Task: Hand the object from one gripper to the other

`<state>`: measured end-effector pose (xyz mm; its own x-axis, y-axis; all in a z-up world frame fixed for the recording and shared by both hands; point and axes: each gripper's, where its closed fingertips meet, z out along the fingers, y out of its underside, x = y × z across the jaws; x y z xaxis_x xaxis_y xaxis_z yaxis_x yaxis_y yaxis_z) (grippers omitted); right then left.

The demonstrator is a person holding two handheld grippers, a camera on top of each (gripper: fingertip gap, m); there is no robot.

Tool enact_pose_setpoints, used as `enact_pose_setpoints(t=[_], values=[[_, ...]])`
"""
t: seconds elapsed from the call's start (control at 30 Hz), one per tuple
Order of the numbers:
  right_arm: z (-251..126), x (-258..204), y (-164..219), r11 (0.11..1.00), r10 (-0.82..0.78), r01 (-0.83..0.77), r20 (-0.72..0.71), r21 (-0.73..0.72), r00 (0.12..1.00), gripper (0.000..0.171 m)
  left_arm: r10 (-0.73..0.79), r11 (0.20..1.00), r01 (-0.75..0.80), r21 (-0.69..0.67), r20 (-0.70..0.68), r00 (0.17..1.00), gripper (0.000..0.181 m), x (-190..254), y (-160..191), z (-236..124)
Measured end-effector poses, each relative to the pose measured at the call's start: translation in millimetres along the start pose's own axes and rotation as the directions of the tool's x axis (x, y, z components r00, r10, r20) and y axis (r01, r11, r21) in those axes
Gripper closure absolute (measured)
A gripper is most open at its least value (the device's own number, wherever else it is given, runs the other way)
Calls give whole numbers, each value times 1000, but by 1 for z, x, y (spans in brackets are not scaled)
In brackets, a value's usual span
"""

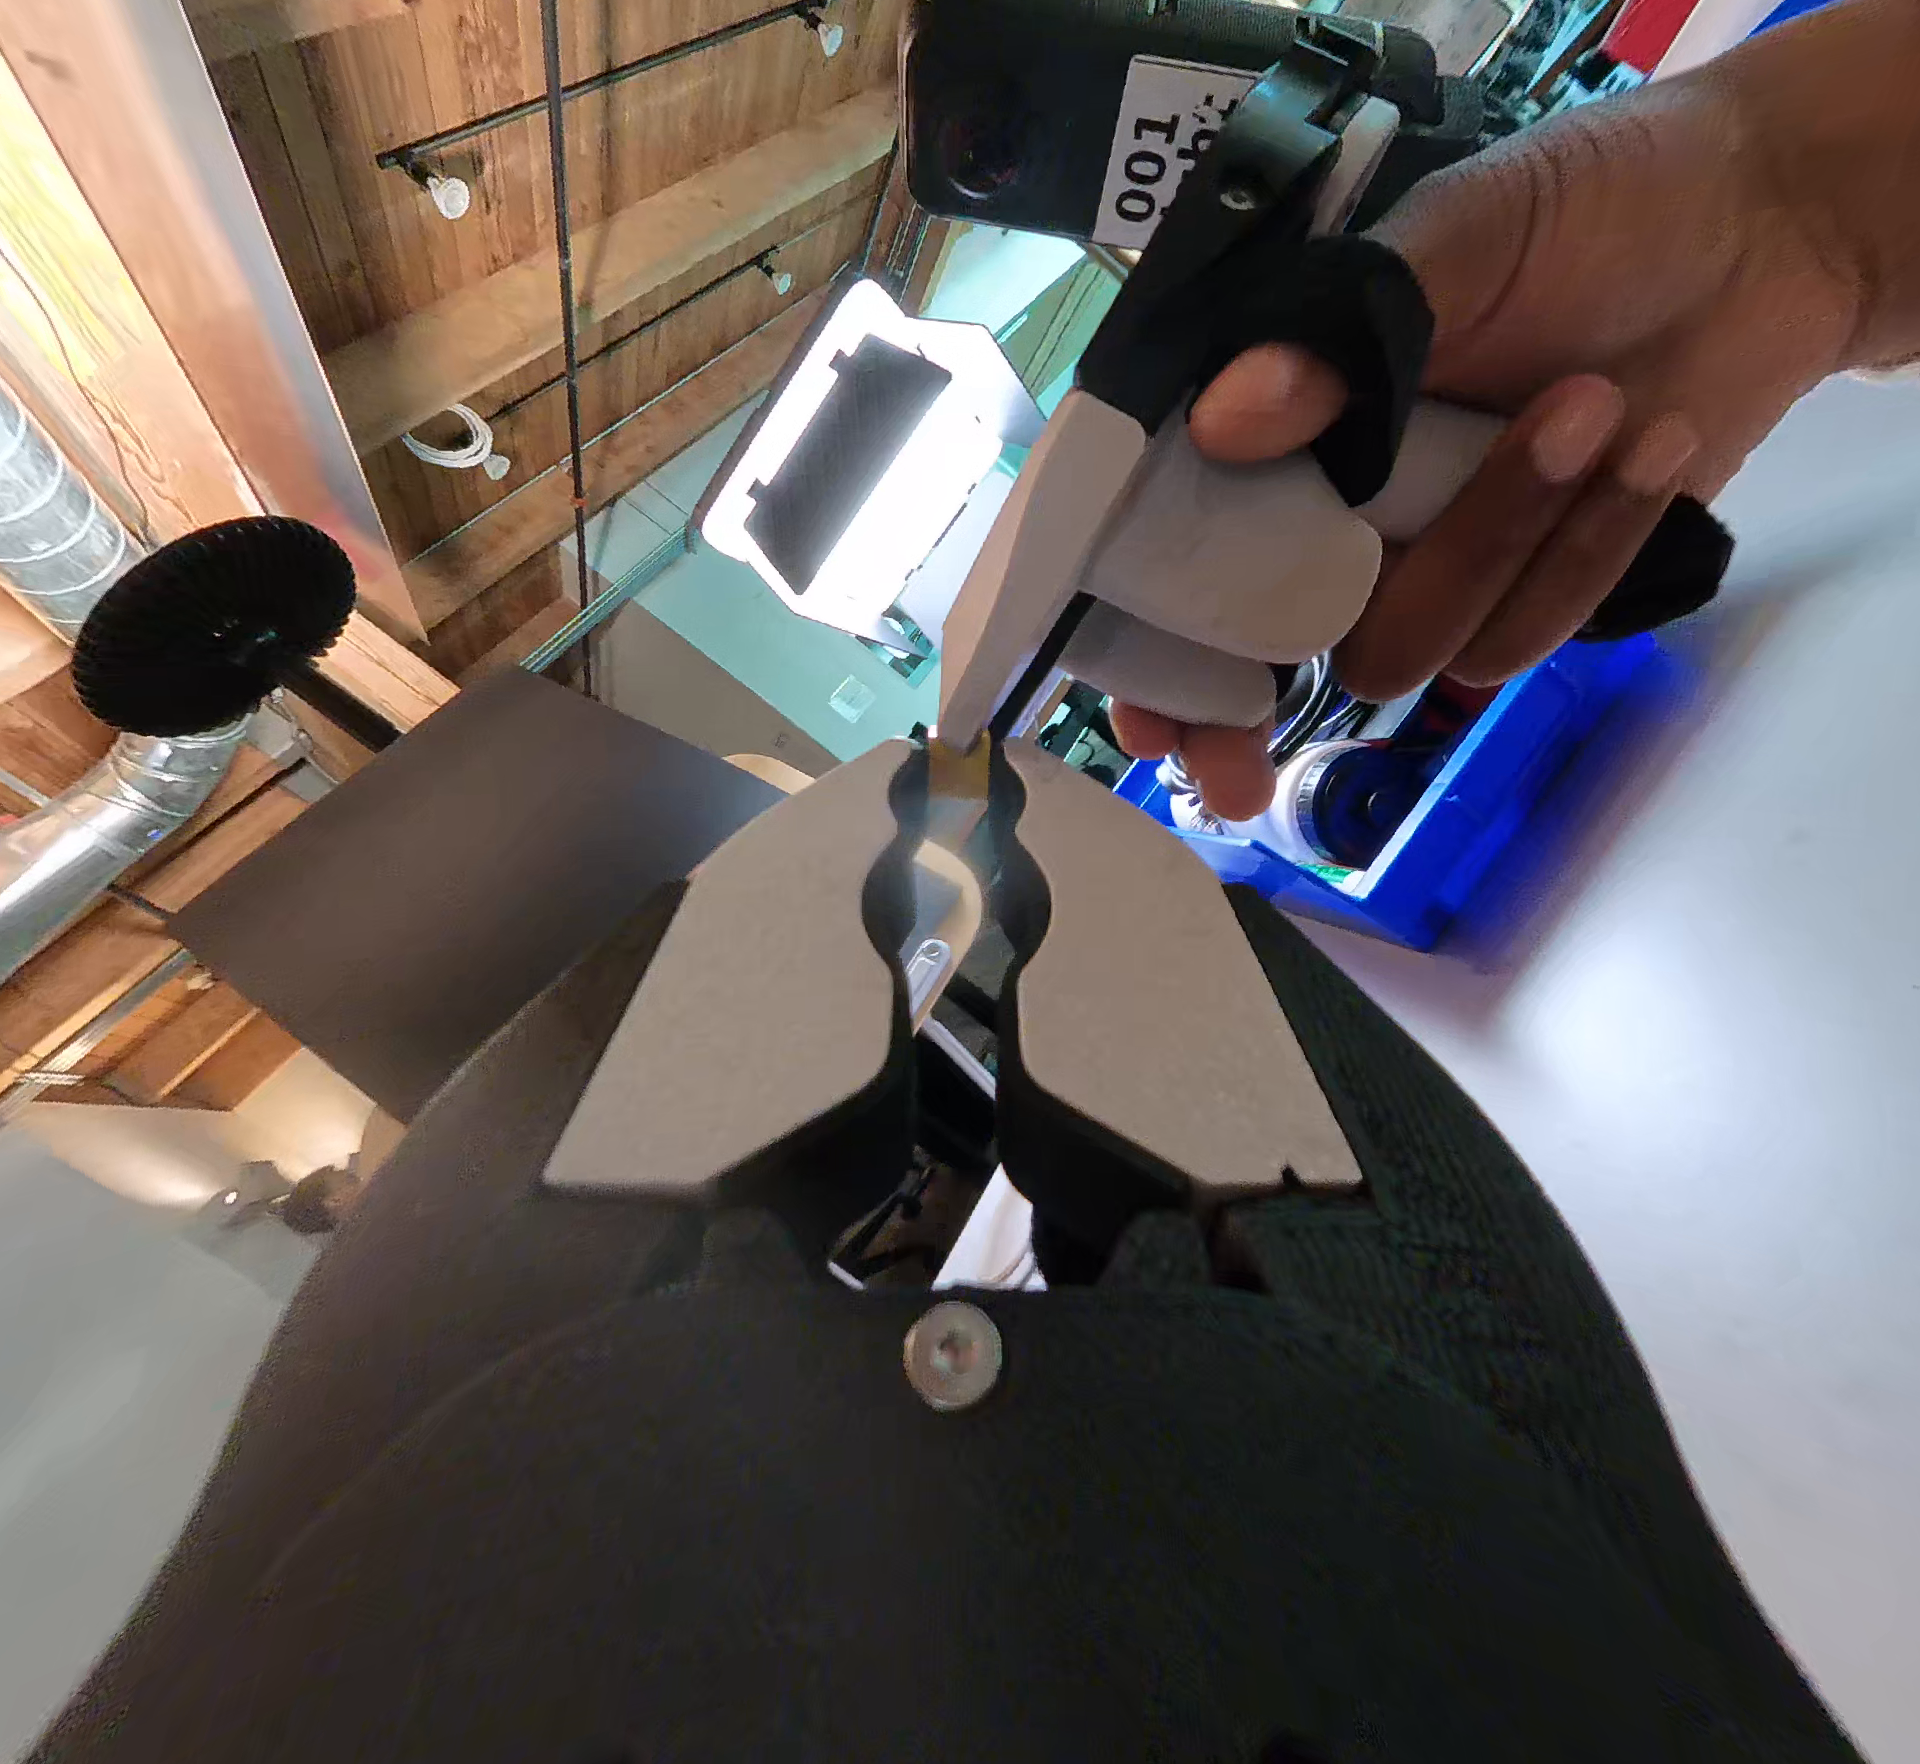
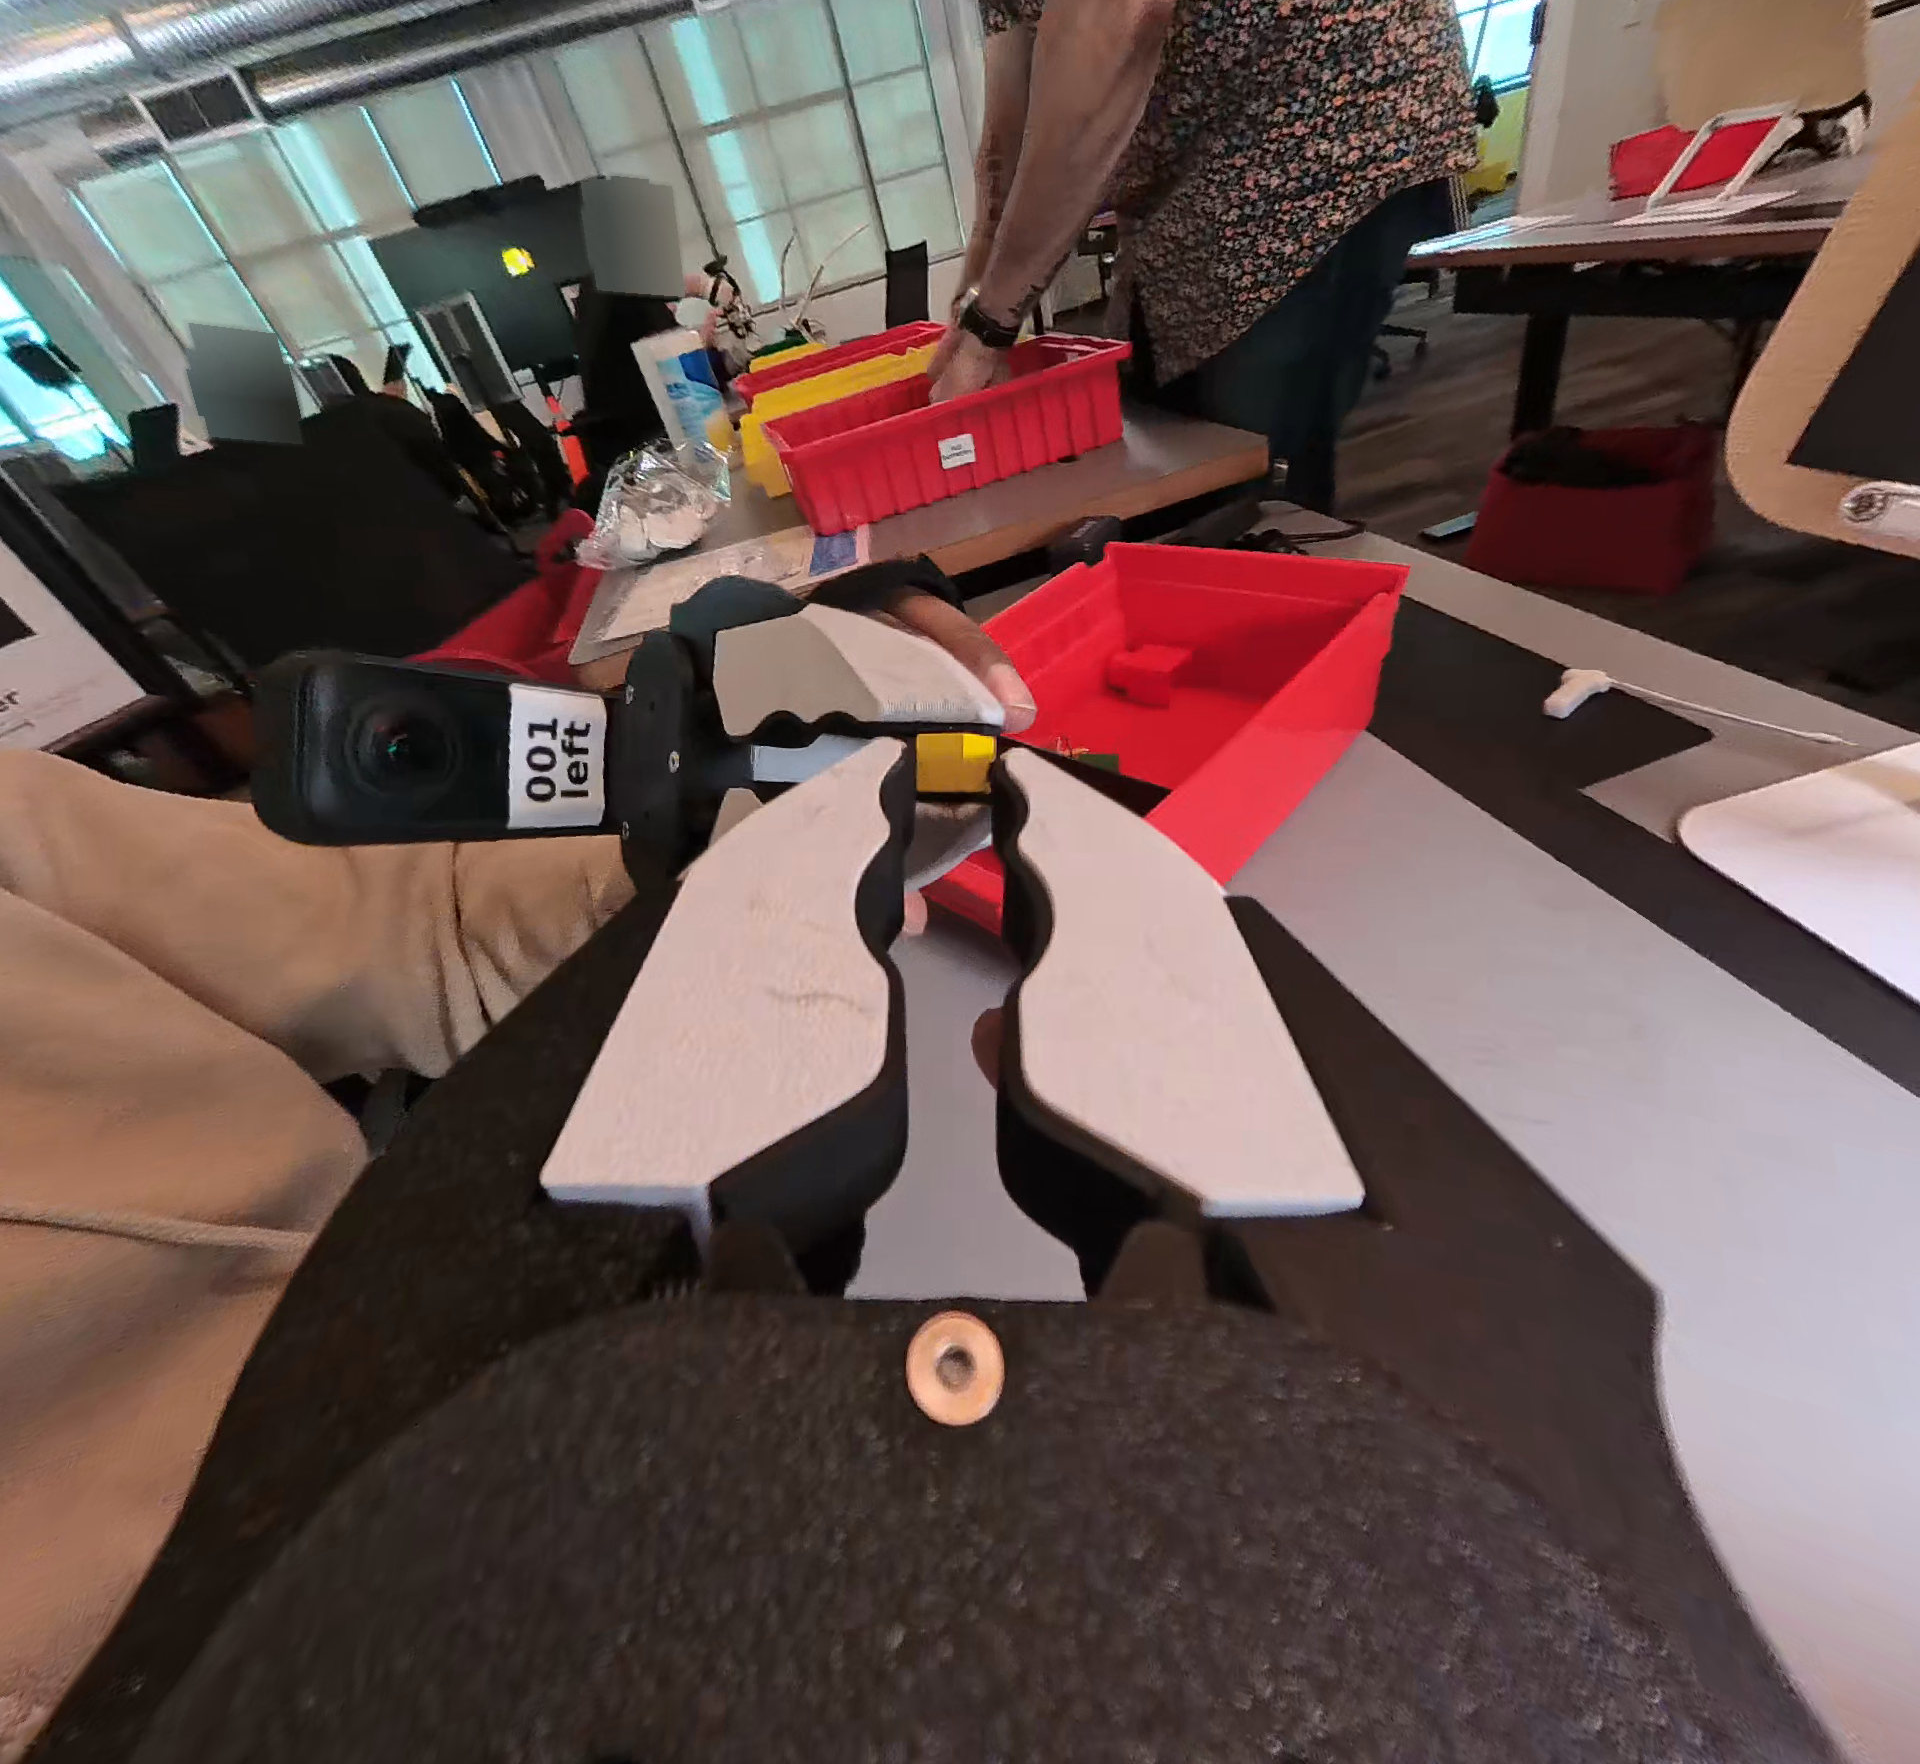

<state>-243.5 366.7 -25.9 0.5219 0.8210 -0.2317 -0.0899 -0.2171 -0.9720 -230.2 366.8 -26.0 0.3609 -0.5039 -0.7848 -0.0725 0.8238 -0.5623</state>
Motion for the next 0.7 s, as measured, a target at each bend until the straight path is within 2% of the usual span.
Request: enact_pose_setpoints(t=[0.07, 0.13, 0.17, 0.2, 0.27, 0.33, 0.37, 0.4, 0.47, 0.53, 0.6, 0.63, 0.67, 0.7], values=[[-1, -2, 0, 999, -47, 47, 1, -3, 999, 159, -57, 998, 58, 22, -28, 998, 170, 0, -2, 0], [-5, 0, -7, 990, -141, 142, -51, 14, 989, 161, -254, 965, 259, 32, -115, 960, 162, -1, -2, 0], [-9, 3, -12, 970, -238, 241, -106, 16, 966, 160, -393, 914, 404, 21, -189, 900, 158, -1, -1, -1], [-13, 5, -16, 930, -360, 366, -169, 4, 917, 160, -535, 834, 552, -9, -257, 805, 154, -2, 0, -1], [-21, 9, -21, 775, -621, 626, -295, -89, 726, 160, -754, 621, 778, -93, -342, 561, 153, -8, 3, -2], [-20, 6, -18, 525, -833, 822, -328, -218, 445, 160, -854, 426, 884, -192, -409, 323, 149, -7, 1, -4], [-17, 5, -14, 409, -892, 870, -322, -276, 317, 160, -873, 374, 898, -233, -416, 255, 149, -5, 1, -3], [-14, 4, -10, 318, -924, 892, -316, -322, 216, 160, -874, 357, 897, -262, -432, 222, 150, -1, 0, -4], [-4, 1, -2, 223, -950, 908, -287, -355, 121, 160, -862, 374, 882, -287, -457, 218, 156, 6, -4, -5], [0, 4, 4, 158, -963, 906, -265, -393, 53, 160, -854, 434, 854, -288, -433, 288, 168, 8, 1, -4], [1, 3, 6, 142, -967, 907, -250, -397, 42, 160, -821, 515, 812, -276, -430, 375, 169, 10, 2, -5], [1, 2, 6, 172, -966, 909, -247, -379, 80, 160, -800, 553, 791, -263, -435, 414, 170, 9, 2, -6], [1, 2, 7, 245, -956, 905, -243, -348, 165, 159, -775, 591, 770, -241, -434, 459, 170, 8, 1, -7], [-1, 2, 6, 362, -924, 878, -241, -313, 296, 159, -742, 635, 745, -202, -427, 517, 170, 5, 0, -8]])
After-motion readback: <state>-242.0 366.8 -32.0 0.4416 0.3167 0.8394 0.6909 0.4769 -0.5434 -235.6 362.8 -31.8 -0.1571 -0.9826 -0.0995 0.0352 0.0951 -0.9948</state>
